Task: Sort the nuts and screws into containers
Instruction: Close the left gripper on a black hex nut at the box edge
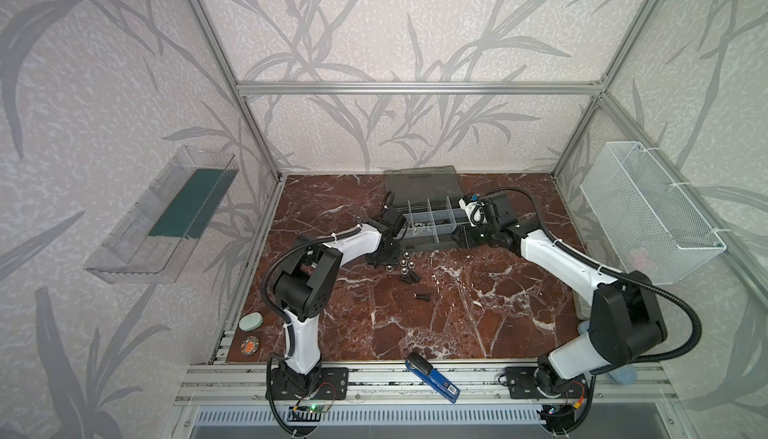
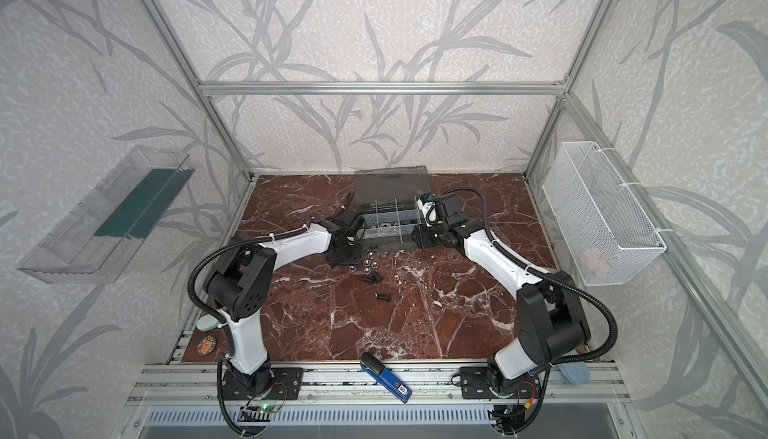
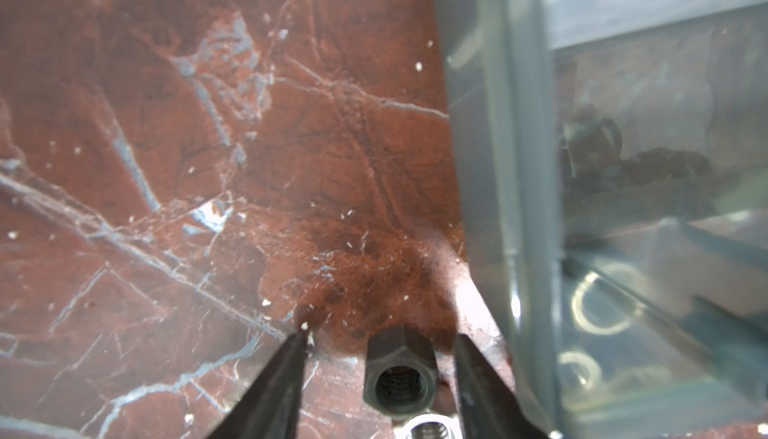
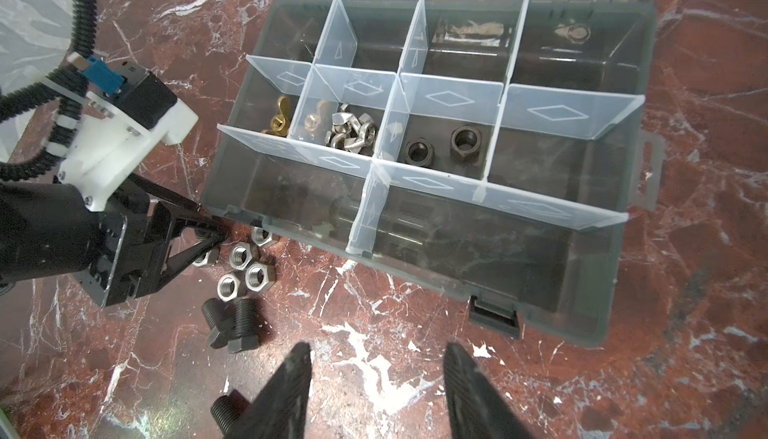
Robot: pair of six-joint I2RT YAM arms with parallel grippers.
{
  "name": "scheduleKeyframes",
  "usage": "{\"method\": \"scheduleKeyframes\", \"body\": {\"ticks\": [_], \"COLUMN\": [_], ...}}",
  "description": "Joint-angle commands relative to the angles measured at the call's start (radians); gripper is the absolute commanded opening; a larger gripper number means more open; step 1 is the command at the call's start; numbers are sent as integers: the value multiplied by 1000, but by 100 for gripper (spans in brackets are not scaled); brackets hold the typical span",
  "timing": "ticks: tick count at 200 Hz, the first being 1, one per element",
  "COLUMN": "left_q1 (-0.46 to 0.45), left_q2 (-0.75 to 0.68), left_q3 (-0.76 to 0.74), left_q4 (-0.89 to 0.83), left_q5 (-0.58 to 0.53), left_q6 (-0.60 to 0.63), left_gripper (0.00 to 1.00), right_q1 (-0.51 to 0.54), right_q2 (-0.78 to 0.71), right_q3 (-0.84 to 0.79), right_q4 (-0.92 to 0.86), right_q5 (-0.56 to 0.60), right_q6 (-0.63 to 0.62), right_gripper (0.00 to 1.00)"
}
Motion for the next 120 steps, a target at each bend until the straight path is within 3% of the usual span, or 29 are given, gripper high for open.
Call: {"method": "scheduleKeyframes", "body": {"ticks": [1, 82, 99, 120], "left_q1": [-8, -18, -17, -17], "left_q2": [23, 10, 16, 23], "left_q3": [19, 2, 2, 2], "left_q4": [-43, -38, -32, -24], "left_q5": [13, 36, 41, 54], "left_q6": [10, 15, 15, 15], "left_gripper": [48, 40, 34, 15], "right_q1": [-3, -3, -3, -3], "right_q2": [-26, -26, -24, -26], "right_q3": [-8, -4, -5, -8], "right_q4": [8, 6, 6, 4], "right_q5": [4, 6, 6, 7], "right_q6": [-2, -2, 0, -2], "right_gripper": [53, 53, 53, 53]}}
